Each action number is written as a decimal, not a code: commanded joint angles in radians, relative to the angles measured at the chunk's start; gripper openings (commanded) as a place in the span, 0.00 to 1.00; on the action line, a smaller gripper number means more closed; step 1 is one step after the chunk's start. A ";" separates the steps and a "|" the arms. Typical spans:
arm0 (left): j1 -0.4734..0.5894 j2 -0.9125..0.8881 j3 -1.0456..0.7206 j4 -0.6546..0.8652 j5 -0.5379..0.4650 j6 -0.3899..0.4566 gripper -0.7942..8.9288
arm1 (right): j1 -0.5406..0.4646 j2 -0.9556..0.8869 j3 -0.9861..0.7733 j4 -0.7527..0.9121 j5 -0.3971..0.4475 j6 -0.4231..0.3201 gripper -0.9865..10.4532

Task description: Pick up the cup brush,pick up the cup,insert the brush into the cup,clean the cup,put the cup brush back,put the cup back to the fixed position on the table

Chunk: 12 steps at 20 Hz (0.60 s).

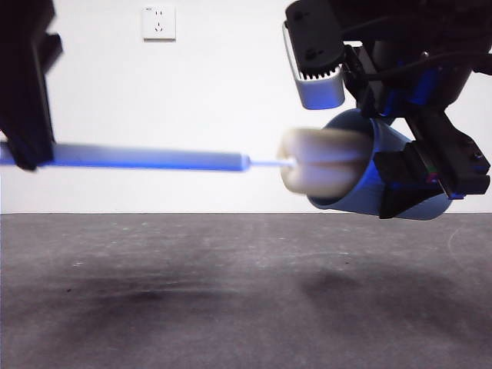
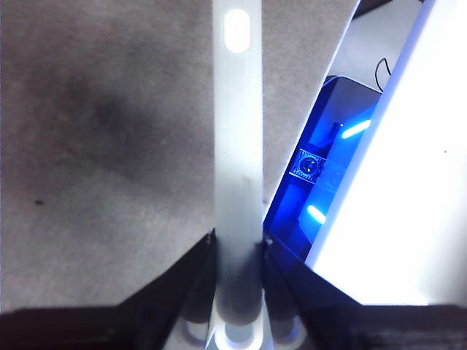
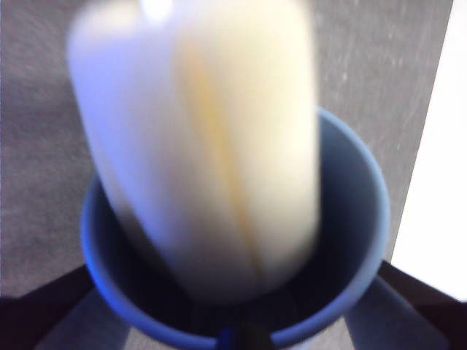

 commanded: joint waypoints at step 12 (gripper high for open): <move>-0.078 0.100 0.000 0.270 0.039 -0.169 0.07 | 0.068 0.021 0.005 0.006 -0.003 -0.008 0.08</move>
